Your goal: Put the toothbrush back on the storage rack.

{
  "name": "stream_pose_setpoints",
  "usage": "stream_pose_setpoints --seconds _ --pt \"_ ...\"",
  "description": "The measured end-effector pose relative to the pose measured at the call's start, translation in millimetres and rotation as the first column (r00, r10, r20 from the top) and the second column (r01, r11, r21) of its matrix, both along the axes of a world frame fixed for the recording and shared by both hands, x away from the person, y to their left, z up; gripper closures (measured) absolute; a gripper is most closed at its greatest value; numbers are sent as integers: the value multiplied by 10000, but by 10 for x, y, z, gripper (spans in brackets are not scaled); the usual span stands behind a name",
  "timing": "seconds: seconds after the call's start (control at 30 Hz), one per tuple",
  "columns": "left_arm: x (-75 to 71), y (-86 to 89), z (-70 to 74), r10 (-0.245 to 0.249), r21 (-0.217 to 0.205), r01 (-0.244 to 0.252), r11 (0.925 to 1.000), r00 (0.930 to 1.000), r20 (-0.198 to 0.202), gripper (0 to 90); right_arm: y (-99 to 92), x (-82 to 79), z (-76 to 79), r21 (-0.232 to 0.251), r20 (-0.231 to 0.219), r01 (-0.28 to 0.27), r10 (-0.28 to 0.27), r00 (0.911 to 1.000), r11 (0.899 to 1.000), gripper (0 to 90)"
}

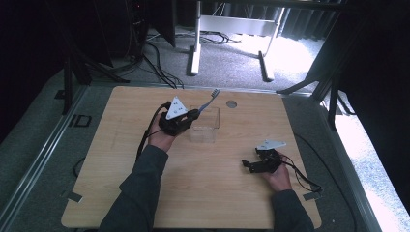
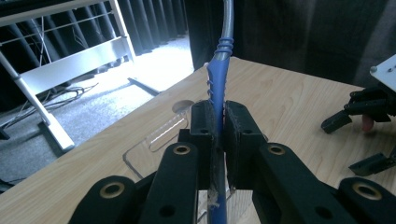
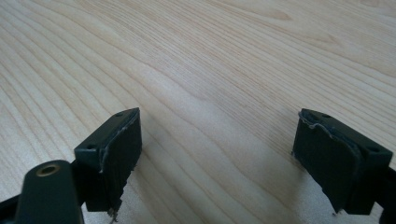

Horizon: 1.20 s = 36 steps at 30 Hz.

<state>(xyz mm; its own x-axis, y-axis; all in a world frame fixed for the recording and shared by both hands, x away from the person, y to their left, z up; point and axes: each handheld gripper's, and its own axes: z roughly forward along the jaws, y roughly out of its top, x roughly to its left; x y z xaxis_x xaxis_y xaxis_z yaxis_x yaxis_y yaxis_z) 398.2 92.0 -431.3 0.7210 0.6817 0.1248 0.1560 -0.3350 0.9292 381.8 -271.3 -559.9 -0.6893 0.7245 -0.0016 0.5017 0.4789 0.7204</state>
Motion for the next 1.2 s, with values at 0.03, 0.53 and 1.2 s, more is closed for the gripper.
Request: stream_pose_setpoints --seconds 0.03,0.53,1.2 --pt "2 -5 2 15 -53 -15 10000 10000 15 830 0 0 0 -1 0 0 0 10000 10000 152" --pt "47 -72 22 161 -403 -156 9991 9998 111 829 0 0 0 0 -2 0 0 10000 10000 152" --pt "112 -109 -15 501 -1004 -476 9938 9985 223 829 0 0 0 -7 -1 -3 3 10000 10000 152"
